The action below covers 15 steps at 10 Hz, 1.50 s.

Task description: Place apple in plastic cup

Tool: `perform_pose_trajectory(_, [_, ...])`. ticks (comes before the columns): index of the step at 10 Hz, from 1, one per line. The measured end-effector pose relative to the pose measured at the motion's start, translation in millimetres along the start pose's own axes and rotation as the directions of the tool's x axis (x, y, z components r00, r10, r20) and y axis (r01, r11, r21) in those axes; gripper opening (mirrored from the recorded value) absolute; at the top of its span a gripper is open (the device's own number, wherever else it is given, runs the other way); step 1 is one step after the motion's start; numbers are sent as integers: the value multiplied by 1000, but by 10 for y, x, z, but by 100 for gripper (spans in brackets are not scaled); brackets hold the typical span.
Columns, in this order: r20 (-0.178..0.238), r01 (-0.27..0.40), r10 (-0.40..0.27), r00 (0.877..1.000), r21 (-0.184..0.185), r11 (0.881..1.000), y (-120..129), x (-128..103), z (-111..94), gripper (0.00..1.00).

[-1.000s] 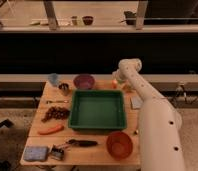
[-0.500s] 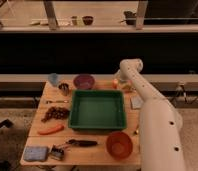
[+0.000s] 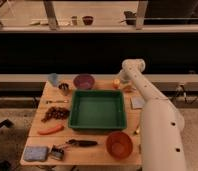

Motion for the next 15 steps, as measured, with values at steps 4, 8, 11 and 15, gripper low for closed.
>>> perform_pose_trajectory(4, [-3, 1, -1, 1000, 14, 1000, -4, 0, -72, 22])
perform_pose_trajectory(8, [40, 5, -9, 999, 93, 996, -166, -136, -523, 15])
perform_pose_trajectory(11, [90, 39, -56, 994, 177, 983, -370, -442, -1046, 15])
perform_pose_trajectory(15, [137, 116, -156, 978, 262, 958, -471, -950, -1624, 11])
